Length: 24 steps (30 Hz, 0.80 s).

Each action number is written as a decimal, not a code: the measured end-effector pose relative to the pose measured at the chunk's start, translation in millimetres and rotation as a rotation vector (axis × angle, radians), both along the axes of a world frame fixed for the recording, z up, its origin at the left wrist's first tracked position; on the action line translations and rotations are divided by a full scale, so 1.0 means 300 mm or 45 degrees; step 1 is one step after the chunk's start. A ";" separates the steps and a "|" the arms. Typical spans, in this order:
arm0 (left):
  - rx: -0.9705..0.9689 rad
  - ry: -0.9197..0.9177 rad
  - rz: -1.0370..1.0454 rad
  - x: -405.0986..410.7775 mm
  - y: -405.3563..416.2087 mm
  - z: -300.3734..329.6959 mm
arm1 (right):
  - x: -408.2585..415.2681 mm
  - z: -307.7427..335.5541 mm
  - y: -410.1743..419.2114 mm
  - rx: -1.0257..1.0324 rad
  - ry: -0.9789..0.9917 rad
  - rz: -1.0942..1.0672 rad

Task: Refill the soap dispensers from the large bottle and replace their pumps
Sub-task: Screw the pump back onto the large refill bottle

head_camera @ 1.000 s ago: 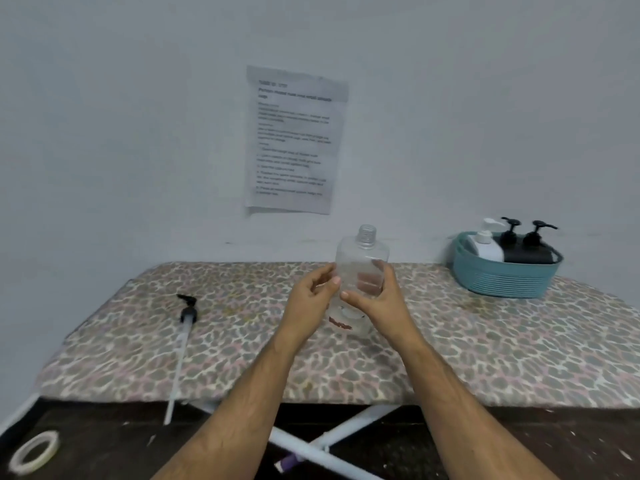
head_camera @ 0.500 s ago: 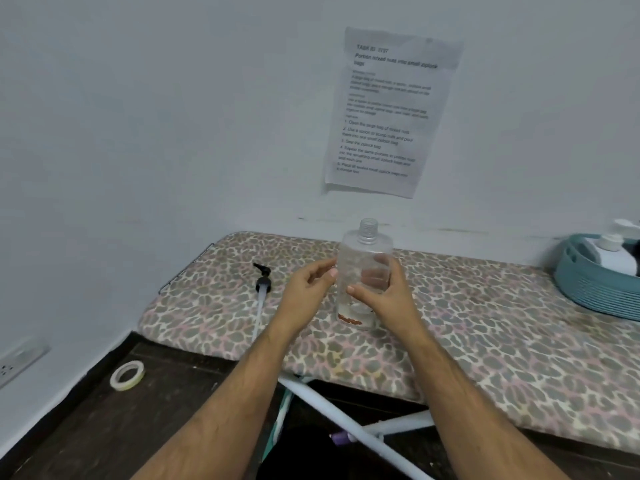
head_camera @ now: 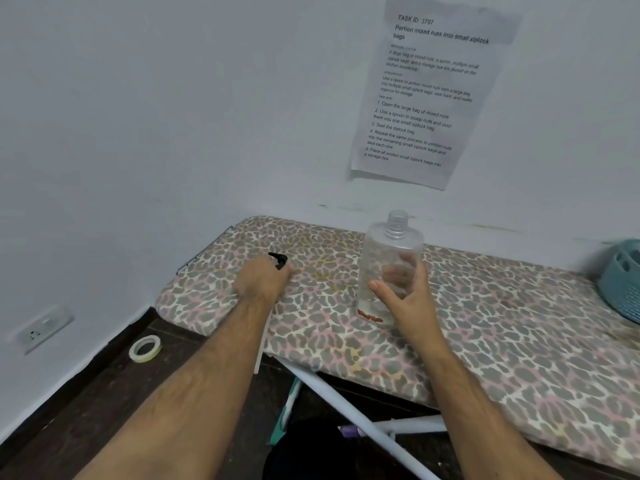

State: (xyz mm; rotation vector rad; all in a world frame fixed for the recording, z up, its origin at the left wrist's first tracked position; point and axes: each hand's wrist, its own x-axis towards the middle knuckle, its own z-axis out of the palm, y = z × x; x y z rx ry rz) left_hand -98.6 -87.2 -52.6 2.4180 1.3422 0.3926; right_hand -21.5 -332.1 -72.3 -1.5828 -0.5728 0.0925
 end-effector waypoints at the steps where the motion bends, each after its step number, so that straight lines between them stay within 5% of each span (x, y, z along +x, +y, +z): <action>1: -0.023 0.021 -0.009 0.004 0.001 -0.001 | 0.000 -0.003 0.001 0.008 0.007 0.000; 8: -0.057 -0.194 -0.142 0.042 -0.059 0.066 | 0.001 -0.021 0.003 0.034 0.038 0.023; 24: -0.354 -1.492 -0.656 0.139 -0.300 0.649 | 0.006 -0.009 -0.005 -0.004 0.053 0.056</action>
